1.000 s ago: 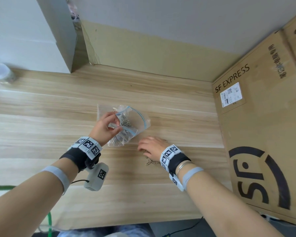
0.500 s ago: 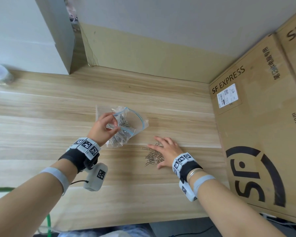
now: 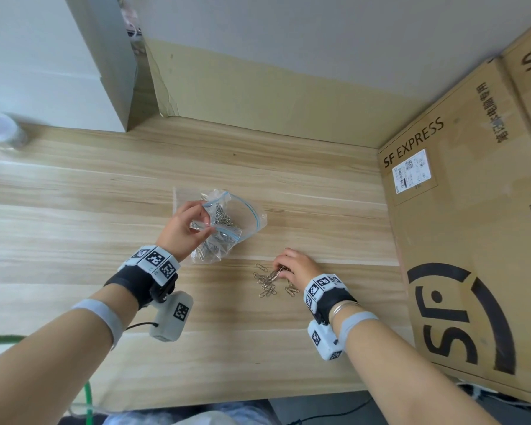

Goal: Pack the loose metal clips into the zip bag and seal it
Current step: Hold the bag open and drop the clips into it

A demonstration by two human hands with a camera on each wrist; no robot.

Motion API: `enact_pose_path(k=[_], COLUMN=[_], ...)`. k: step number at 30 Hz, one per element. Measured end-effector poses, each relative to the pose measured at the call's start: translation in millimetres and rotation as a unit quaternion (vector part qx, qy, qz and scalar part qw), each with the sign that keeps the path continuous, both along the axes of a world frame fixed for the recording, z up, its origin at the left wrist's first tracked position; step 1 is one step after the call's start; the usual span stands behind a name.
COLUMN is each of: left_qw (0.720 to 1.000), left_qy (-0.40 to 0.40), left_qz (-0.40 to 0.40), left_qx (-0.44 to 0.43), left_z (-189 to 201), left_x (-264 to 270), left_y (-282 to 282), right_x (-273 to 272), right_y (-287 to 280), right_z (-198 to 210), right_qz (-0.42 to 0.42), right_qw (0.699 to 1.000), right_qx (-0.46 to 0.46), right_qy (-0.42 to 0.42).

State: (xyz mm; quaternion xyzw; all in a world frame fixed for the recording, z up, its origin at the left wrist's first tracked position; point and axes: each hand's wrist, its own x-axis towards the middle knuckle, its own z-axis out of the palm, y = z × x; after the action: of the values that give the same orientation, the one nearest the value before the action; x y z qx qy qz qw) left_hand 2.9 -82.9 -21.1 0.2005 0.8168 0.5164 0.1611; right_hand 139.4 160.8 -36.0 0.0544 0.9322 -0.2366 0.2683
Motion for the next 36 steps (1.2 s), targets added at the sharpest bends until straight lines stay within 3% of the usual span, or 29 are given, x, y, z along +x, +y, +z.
enact_pose_path(k=[11,16,24,30,36], left_qw=[1.000,1.000,1.000,1.000,1.000], left_qy=[-0.001,-0.001,0.002,0.000,-0.001], left_qz=[-0.008,-0.010,-0.013,-0.015,-0.006], left_qx=[-0.006,-0.003,-0.001,0.004,0.000], left_z=[0,1,3,5,6], left_x=[1,1,4,4,4], left_y=[0,1,6,3,0], right_x=[-5,-15,-81,-102,-88], right_y=[-4,-4,-32,-56,-34], right_z=[7,34,86,77,82], right_qz=[-0.042,-0.053,-0.067,-0.078,-0.138], right_qw=[0.999,0.997,0.976,0.980,0.975], right_qx=[-0.015,-0.034,-0.087,-0.118,-0.117], right_qy=[0.018,0.041,0.190,0.138,0.130])
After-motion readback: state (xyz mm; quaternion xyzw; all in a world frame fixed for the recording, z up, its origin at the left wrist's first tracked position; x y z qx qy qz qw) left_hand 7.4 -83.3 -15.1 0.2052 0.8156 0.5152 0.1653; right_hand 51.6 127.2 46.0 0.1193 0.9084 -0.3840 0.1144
